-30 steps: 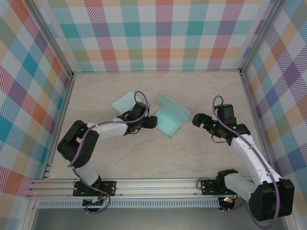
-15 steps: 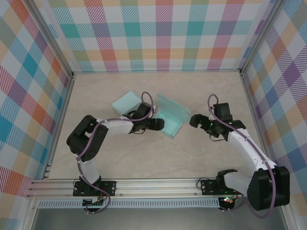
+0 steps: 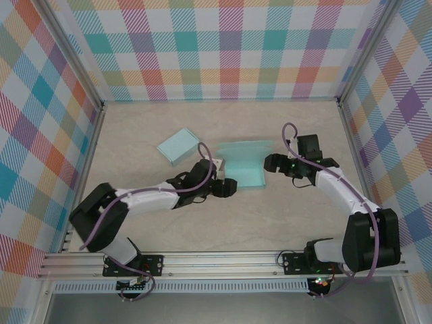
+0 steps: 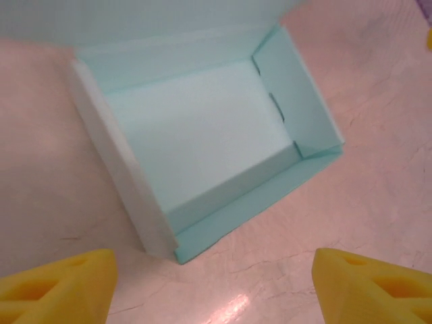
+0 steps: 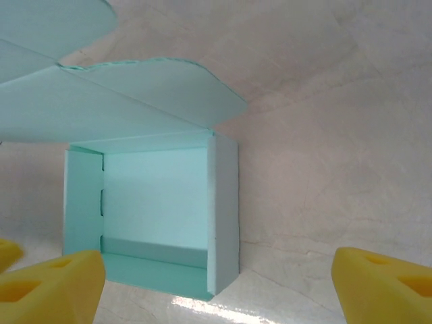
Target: Fold the paper box
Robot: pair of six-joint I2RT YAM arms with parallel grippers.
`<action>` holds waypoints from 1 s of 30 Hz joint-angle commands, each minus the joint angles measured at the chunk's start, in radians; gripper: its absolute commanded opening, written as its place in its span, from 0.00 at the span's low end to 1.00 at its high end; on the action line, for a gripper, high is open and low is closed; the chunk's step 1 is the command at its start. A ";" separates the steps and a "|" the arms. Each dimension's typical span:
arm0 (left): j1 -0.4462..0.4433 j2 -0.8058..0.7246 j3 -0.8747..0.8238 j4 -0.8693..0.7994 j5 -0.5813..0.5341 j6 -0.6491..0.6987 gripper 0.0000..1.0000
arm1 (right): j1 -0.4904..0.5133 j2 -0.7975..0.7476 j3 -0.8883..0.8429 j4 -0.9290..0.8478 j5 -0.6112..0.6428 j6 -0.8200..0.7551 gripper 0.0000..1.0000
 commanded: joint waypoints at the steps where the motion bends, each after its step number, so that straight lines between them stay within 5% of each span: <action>1: 0.062 -0.103 0.011 -0.042 -0.147 0.095 0.76 | -0.005 -0.033 0.000 0.060 -0.016 -0.094 0.86; 5: 0.160 -0.077 0.071 -0.089 -0.132 0.194 0.77 | -0.008 -0.057 -0.026 0.139 -0.005 -0.151 0.85; 12: 0.181 0.024 0.130 -0.035 -0.106 0.411 0.79 | -0.018 0.002 -0.003 0.211 -0.077 -0.288 0.84; 30: 0.206 0.219 0.306 -0.041 -0.022 0.531 0.69 | -0.053 0.227 0.080 0.327 -0.176 -0.441 0.84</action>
